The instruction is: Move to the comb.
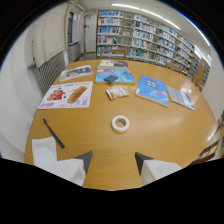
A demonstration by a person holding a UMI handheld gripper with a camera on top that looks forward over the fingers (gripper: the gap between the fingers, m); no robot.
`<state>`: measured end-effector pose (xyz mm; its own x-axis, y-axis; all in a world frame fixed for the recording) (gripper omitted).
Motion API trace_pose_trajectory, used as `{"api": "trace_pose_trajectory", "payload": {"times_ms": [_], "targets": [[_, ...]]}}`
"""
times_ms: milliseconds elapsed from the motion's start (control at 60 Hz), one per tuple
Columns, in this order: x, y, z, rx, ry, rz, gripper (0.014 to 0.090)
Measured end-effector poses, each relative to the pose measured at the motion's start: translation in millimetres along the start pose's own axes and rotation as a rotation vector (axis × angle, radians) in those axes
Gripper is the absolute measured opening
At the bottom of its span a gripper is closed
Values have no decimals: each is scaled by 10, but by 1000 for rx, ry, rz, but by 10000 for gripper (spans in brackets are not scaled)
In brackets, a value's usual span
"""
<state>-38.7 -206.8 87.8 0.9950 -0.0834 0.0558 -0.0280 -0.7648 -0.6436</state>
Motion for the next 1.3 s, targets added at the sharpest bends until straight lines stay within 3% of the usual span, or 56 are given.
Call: {"api": "trace_pose_trajectory", "payload": {"times_ms": [617,833,1300], "targets": [[-1723,-167,-96,37,-151,-63,846],[-1833,-558,315,49,-139,-74,846],[-1994,-1544,1714,20,-124,-72,843]]}}
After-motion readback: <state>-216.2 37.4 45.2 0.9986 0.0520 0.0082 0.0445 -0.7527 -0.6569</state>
